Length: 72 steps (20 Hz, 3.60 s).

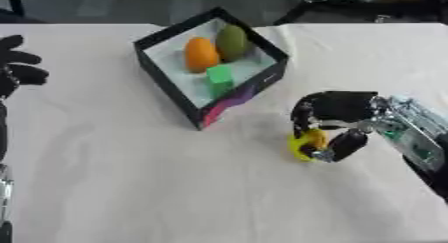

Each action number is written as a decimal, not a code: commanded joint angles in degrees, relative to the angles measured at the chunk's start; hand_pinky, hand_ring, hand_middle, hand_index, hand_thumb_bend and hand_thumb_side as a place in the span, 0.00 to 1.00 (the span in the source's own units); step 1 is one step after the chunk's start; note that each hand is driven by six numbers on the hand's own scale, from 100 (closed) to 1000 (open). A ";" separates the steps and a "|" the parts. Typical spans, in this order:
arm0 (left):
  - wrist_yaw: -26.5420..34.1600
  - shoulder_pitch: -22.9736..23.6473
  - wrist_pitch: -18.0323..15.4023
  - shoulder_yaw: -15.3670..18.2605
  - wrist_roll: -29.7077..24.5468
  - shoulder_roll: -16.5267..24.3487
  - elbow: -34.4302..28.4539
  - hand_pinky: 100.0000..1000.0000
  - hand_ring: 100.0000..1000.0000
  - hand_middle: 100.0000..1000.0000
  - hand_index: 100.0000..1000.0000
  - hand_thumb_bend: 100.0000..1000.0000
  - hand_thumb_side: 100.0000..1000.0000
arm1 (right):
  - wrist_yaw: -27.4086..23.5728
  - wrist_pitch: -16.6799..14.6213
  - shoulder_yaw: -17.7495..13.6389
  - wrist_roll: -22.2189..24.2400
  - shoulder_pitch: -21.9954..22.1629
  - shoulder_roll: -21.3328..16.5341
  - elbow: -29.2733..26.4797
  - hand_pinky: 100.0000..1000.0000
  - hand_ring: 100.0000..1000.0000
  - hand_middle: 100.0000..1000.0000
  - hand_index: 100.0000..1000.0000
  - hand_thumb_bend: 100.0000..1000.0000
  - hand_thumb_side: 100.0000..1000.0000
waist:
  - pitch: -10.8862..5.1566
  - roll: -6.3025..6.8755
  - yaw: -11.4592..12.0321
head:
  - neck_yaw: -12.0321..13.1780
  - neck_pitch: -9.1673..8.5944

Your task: Pick up objects on the table and place them in the box.

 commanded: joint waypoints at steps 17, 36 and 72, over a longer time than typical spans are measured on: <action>0.71 -2.73 -0.57 -1.96 -2.01 -1.79 -1.33 0.57 0.52 0.54 0.81 0.00 0.95 | -9.13 4.51 -5.18 -11.45 -27.60 0.86 26.41 0.79 0.71 0.35 0.33 0.00 0.11 | -0.71 0.10 6.21 | -4.17 -0.11; 1.11 -2.68 -0.61 -2.52 -2.82 -2.15 -1.46 0.57 0.52 0.54 0.80 0.00 0.95 | -7.31 4.64 -4.20 -16.46 -28.61 4.67 32.23 0.85 0.89 0.88 0.90 0.00 0.18 | -1.10 -0.73 6.54 | -3.36 -0.11; 0.19 5.17 0.75 -0.79 0.06 1.97 2.25 0.56 0.53 0.55 0.79 0.00 0.99 | -37.86 23.24 -22.10 -18.61 25.82 32.54 -18.37 0.81 0.82 0.70 0.78 0.00 0.50 | -4.32 -2.52 -8.19 | 16.47 -0.11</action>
